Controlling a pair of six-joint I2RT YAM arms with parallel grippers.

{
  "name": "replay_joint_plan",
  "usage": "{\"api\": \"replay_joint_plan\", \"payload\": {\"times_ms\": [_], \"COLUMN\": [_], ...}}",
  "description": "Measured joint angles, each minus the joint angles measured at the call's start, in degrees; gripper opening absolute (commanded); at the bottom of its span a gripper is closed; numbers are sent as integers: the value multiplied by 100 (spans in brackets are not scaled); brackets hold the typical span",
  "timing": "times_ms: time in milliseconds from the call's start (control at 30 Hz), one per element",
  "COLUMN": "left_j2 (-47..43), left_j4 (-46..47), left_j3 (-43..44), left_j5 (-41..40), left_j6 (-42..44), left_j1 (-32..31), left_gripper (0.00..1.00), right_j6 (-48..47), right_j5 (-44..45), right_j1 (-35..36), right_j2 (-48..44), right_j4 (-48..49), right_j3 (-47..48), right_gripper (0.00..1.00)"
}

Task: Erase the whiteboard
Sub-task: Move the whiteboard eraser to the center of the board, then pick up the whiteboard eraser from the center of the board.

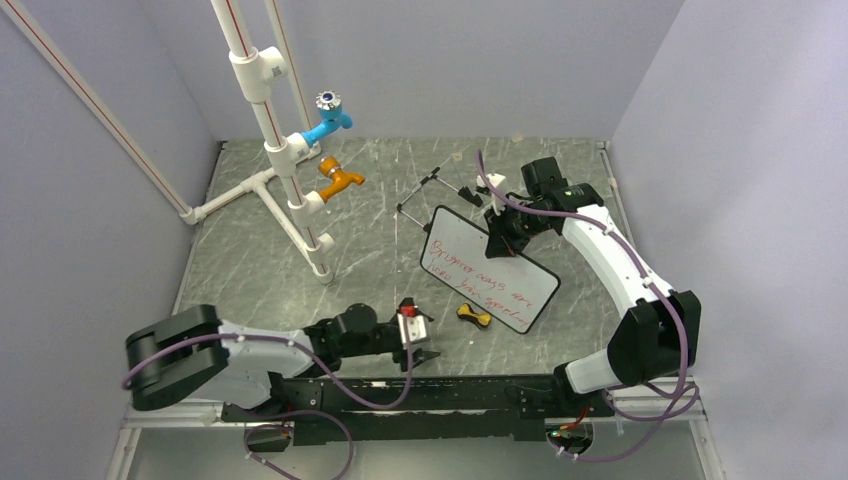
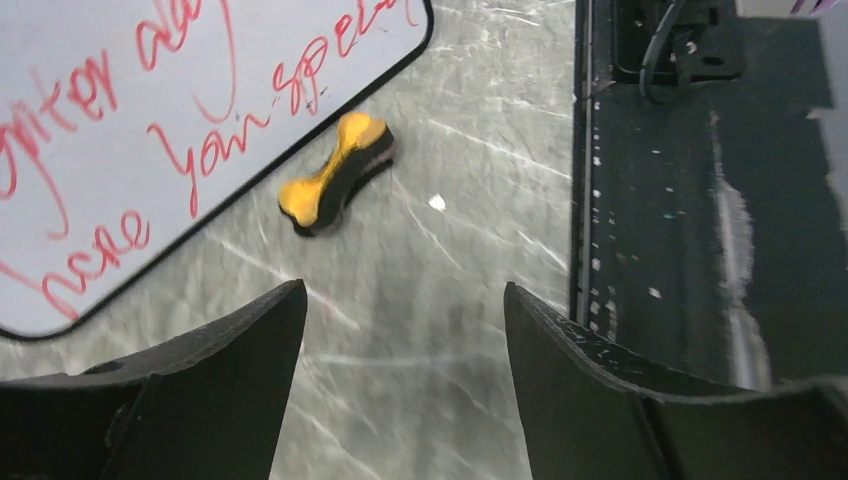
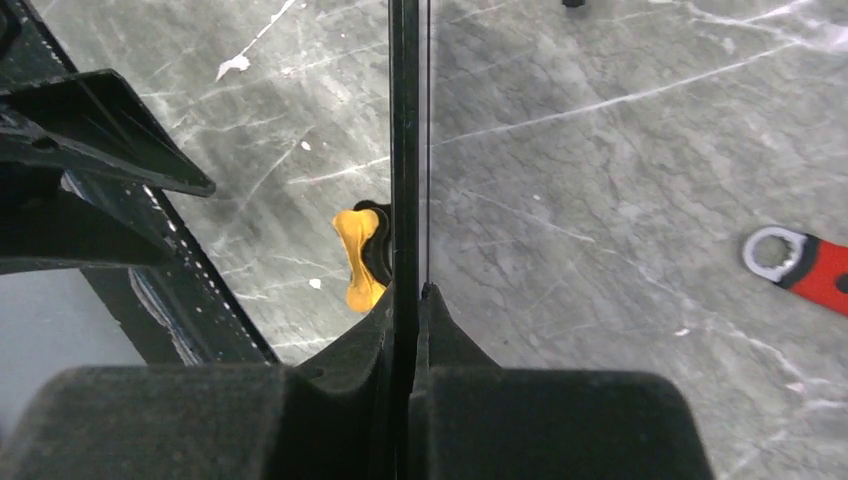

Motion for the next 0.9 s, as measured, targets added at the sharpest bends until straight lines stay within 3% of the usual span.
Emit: {"api": "replay_joint_plan", "payload": {"times_ms": [367,600,900], "left_j2": [2157,2771,3407], "left_j4": [-557,-1440,-2992], "left_j3": [2127,2953,4074], "left_j5": [603,1154,1567], "left_j6": [1928,2291,2684], "left_j1": [11,341,621], "left_gripper": [75,70,56], "right_j6": [-643,-704,-693], "right_j5": [-562,-688,-678], "right_j1": [-1250,-1231,-1233], "right_j2": [-518,-599,-719], "right_j4": [94,195,243], "right_j3": [-380,-800,-874], "right_gripper": [0,0,0]}}
